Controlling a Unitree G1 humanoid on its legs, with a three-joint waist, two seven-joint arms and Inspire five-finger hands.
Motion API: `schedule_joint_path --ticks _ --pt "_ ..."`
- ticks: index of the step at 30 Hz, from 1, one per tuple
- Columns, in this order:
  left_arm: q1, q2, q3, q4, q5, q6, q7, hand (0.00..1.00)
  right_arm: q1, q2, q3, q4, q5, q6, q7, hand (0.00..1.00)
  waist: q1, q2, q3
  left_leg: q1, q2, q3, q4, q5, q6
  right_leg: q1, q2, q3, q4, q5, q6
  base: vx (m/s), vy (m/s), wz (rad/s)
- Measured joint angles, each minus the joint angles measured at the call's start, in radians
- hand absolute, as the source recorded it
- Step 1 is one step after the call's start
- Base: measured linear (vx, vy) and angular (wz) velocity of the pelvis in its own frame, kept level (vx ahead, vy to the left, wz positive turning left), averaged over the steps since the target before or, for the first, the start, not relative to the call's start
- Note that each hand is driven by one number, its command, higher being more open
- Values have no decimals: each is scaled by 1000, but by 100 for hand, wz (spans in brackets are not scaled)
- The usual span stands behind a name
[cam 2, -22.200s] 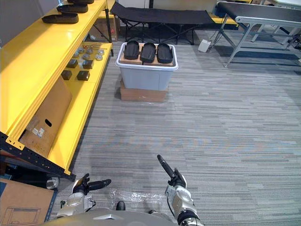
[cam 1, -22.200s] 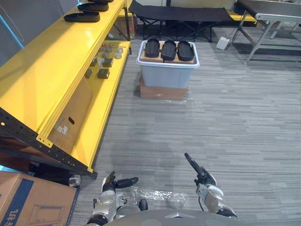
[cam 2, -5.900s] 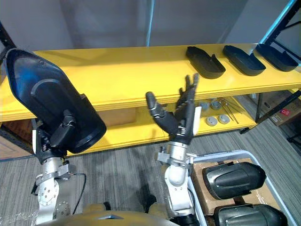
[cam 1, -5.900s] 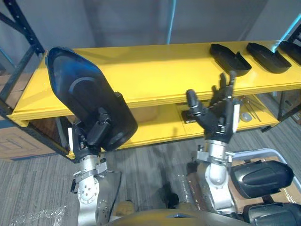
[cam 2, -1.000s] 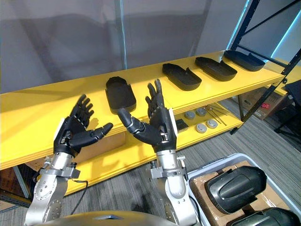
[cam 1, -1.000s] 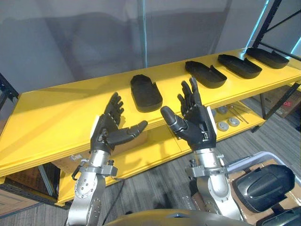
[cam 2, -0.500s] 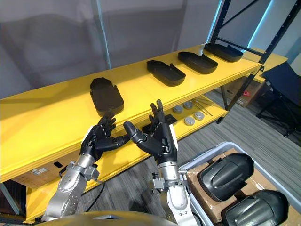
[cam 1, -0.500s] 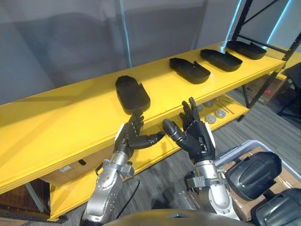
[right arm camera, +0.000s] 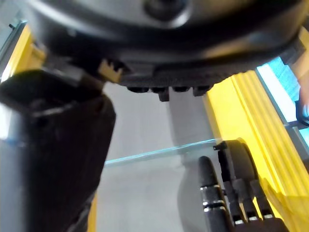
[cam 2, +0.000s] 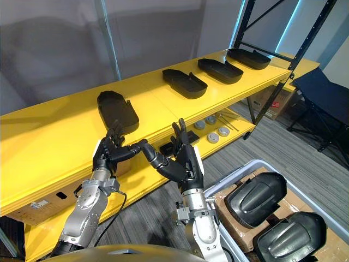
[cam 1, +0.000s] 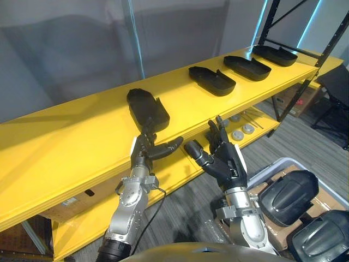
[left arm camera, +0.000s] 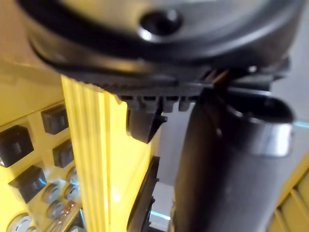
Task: Walk over and take three plastic housings, then place them on the shelf
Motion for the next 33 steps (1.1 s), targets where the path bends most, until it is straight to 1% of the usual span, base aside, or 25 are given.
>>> schedule_joint_path --ticks 4,9,18,22,25,33 --pt "-33 -18 8 62 0 4 42 100 -1 0 18 0 0 0 -2 100 1 0 0 1 0 0 0 0 0 0 0 0 2 0 0 0 0 0" --pt "-46 -35 8 73 0 4 58 100 -1 0 28 0 1 6 -2 100 1 -3 -1 4 0 2 0 0 0 0 0 2 4 0 0 0 0 0" --pt "-155 -38 29 205 0 -2 78 100 -19 2 35 47 32 15 0 100 -5 -10 -5 17 0 17 -1 0 1 -4 0 18 14 -1 -1 -2 6 -4" --pt "-165 -38 36 227 0 -12 80 100 -37 2 48 47 32 15 0 100 -17 -11 -6 18 0 18 -1 1 2 -5 0 19 14 -1 -1 0 0 0" --pt "-191 -38 39 265 0 -25 90 100 -43 2 56 49 32 15 0 100 -20 -11 -7 19 0 21 0 2 3 -5 0 22 14 0 0 0 0 0" --pt "-200 -47 46 288 0 -51 126 100 -43 2 67 87 31 16 1 100 -24 -11 -9 21 0 30 0 2 3 -9 1 32 14 3 3 9 4 -3"
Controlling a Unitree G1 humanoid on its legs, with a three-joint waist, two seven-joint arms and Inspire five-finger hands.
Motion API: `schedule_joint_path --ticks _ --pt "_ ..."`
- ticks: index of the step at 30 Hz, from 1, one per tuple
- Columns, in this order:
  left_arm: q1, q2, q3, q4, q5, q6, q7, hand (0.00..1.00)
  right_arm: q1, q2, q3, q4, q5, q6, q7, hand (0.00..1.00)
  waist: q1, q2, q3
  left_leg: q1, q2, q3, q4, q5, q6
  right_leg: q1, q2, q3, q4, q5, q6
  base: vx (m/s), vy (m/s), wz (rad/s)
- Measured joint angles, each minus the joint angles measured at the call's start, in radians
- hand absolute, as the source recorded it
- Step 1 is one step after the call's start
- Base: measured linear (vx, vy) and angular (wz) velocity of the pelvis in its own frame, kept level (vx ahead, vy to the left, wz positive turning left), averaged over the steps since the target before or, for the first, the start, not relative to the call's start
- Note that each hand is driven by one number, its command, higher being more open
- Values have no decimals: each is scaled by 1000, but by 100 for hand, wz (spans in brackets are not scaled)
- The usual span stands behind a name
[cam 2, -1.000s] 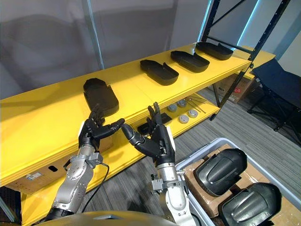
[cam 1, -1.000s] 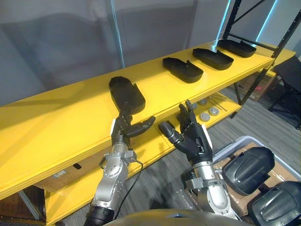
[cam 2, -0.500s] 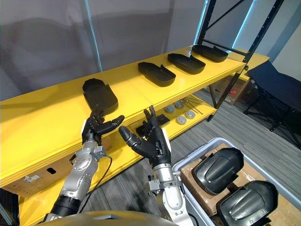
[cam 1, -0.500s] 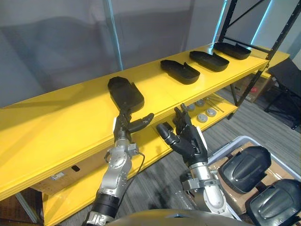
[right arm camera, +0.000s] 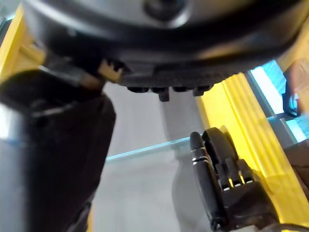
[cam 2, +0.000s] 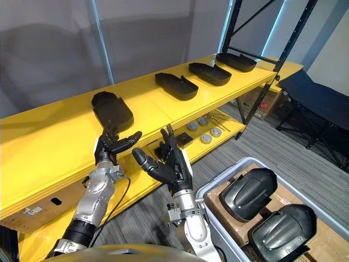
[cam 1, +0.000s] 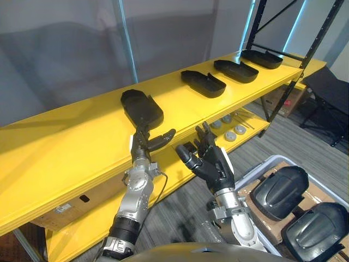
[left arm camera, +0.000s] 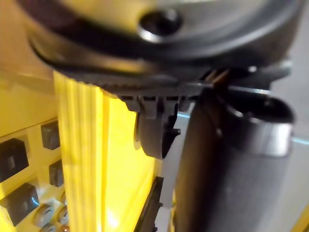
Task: Walk over and take three plastic housings, then place them on the shelf
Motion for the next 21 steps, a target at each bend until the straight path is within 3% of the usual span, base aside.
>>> schedule_joint_path --ticks 8,21 --pt "-60 0 34 68 0 -3 59 100 0 -1 9 0 0 0 -4 100 -2 -1 -1 0 0 0 0 0 0 0 0 0 0 1 1 0 0 0" --pt "-67 1 77 68 0 -9 102 100 -4 -1 30 23 0 0 -42 100 -10 0 -2 0 1 11 0 0 0 -4 2 12 -2 7 0 5 2 -2"
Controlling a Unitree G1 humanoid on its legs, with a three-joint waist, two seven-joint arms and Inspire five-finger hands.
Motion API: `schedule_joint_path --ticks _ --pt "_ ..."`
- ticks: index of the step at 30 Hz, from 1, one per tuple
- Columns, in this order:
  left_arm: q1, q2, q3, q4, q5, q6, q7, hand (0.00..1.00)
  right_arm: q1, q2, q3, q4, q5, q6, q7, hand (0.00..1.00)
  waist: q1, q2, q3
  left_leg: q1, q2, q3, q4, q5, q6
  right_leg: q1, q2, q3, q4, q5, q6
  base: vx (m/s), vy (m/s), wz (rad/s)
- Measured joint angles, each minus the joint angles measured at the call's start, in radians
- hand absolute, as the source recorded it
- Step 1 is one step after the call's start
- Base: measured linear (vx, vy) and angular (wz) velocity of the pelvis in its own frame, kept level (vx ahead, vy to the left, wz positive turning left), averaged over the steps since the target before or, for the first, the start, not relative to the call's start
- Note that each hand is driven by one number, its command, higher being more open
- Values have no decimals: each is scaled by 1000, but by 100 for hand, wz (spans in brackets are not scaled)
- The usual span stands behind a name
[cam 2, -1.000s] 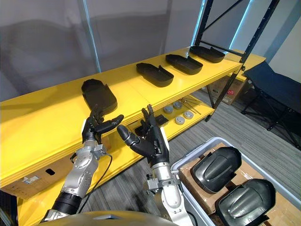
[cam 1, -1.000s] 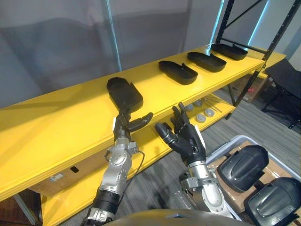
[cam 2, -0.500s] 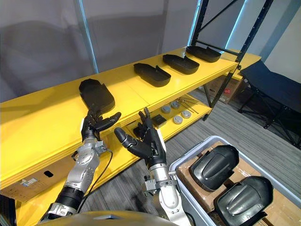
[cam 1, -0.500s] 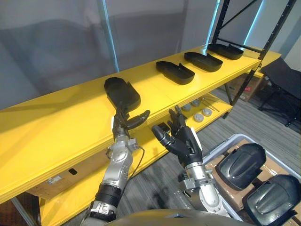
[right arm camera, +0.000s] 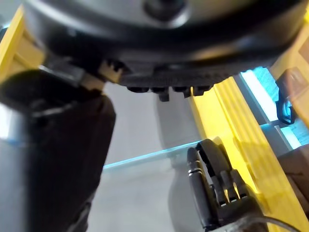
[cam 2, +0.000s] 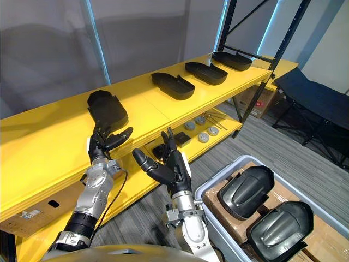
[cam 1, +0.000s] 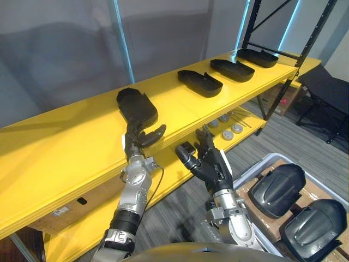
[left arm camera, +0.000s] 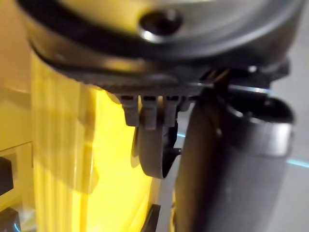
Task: Walk over and take three plastic housings, then place them on the shelf
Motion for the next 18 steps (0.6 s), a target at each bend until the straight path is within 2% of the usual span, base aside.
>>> schedule_joint_path --ticks 7,14,18 --pt "-8 19 6 0 0 2 7 100 0 0 8 0 0 0 0 100 -16 2 -1 0 0 4 0 0 0 0 0 3 -9 2 0 0 0 0" --pt "-70 38 35 1 -6 14 6 100 0 -1 7 0 -3 0 0 100 -21 9 0 3 1 26 0 -2 -2 -5 4 23 -13 13 -1 6 5 -9" --pt "-76 39 30 -1 -23 -27 -45 100 0 -2 6 -1 -5 0 2 100 -24 10 -1 10 1 34 0 -5 -3 -4 4 31 -13 13 -1 5 7 -5"
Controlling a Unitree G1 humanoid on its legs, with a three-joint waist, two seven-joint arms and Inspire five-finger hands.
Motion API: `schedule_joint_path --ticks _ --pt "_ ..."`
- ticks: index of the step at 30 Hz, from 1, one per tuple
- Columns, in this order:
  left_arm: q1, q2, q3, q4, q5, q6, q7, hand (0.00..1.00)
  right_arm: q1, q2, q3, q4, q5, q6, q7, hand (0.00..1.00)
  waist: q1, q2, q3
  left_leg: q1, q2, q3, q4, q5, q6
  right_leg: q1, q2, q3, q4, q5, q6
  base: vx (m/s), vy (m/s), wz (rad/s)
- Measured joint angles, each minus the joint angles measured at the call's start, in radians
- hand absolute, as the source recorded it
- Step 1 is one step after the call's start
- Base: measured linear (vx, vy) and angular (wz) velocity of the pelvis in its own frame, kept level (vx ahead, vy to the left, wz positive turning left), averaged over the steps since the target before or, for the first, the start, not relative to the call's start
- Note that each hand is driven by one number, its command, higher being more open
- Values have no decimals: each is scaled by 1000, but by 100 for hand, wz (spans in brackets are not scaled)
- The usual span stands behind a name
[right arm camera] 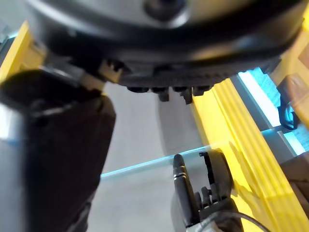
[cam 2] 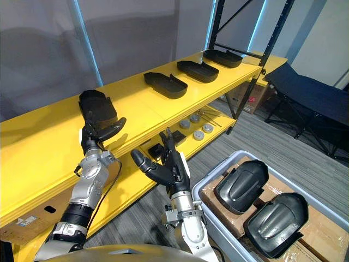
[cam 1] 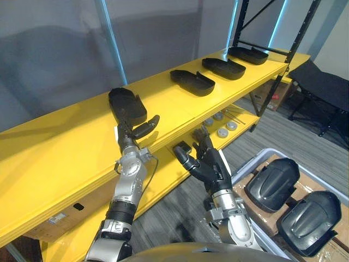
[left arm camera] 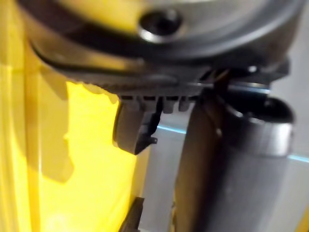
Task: Walk over and take three plastic housings, then place them on the shelf
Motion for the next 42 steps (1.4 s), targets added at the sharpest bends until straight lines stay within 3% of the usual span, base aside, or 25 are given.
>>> schedule_joint_path --ticks 4,9,13,19,22,25,30,42 --pt "6 0 -42 -84 -61 -5 -55 100 0 0 -9 -6 -1 0 7 100 1 0 0 0 0 0 0 0 0 0 0 0 0 0 0 0 0 0" --pt "115 19 -162 -500 -107 -6 -146 100 9 1 -31 -75 -1 0 33 100 4 4 3 5 0 -3 0 -6 -1 8 -1 -2 -3 0 0 19 3 1" --pt "210 20 -206 -709 -97 -7 -192 100 10 1 -46 -137 -36 -1 38 100 9 12 3 8 0 -12 0 -11 -2 18 -2 -13 -4 -5 0 12 1 6" --pt "314 25 -155 -715 -15 4 -62 100 43 0 -46 -141 -33 -1 36 100 32 26 5 0 0 -55 0 -13 -5 32 -6 -58 -2 -30 -6 3 -10 21" --pt "372 16 -99 -711 49 41 12 100 51 -5 -38 -141 -30 3 36 100 42 27 6 -11 -1 -76 0 -8 -9 33 -8 -78 -1 -36 -6 37 -7 23" --pt "396 15 -47 -654 67 81 75 100 49 -9 -29 -138 -29 6 36 100 64 22 9 -19 -3 -91 1 -2 -1 34 -11 -94 -1 -32 -1 61 3 15" --pt "401 -9 38 -480 67 90 169 100 46 -9 -2 -111 -29 17 30 100 60 5 20 -18 -4 -97 1 -1 -1 42 -11 -101 -3 -32 -1 47 6 3" --pt "339 -45 49 -316 60 45 162 100 47 -9 1 -68 -32 24 28 100 52 12 25 -7 -2 -71 1 -4 -3 33 -8 -77 1 -34 -2 -1 4 -6"
